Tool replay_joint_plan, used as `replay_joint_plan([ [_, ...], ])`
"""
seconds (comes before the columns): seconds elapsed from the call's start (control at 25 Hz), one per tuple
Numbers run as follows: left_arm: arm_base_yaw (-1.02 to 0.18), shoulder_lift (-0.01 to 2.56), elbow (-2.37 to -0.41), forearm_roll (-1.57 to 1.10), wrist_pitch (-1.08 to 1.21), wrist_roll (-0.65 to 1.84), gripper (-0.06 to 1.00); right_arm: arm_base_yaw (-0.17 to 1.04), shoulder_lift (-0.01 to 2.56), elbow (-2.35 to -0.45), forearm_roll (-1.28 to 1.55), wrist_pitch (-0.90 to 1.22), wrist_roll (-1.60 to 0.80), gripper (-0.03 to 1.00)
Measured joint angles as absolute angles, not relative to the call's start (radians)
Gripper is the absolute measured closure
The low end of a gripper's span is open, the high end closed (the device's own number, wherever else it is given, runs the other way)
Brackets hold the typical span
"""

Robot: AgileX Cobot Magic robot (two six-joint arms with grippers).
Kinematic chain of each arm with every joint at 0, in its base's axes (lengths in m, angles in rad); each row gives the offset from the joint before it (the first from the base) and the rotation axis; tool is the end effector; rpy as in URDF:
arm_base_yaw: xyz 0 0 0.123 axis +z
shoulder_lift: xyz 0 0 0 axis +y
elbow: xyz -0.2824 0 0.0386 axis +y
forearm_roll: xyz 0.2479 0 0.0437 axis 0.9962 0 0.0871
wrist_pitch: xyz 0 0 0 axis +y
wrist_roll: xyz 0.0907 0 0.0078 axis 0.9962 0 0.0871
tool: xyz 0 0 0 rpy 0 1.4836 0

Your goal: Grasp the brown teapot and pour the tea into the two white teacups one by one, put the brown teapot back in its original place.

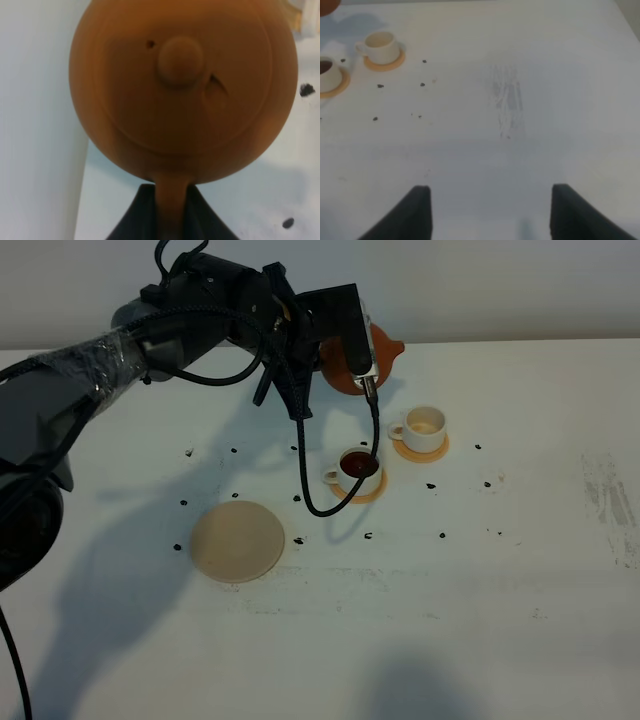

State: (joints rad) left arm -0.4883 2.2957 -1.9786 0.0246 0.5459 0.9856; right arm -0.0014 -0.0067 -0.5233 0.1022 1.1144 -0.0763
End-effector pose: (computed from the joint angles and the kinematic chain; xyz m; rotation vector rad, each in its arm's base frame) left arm 0.4688 -0.2477 0.2092 1.6013 1.7370 0.2688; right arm -0.0111 0.0084 0.2795 -0.0872 2.0627 0.0747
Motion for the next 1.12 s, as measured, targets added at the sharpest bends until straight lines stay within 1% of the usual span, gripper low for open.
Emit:
replay_joint_plan([
  [0.36, -0.504, 2.349, -1.987, 0.029, 0.523, 1.062, 0.87, -0.001, -0.007, -0.523, 0.102, 1.114, -0.076, 0.47],
  [1.12, -0.542, 2.415, -2.016, 0.168, 0.467, 1.149, 0.87, -0.001, -0.007, -0.523, 0.102, 1.114, -0.076, 0.47],
])
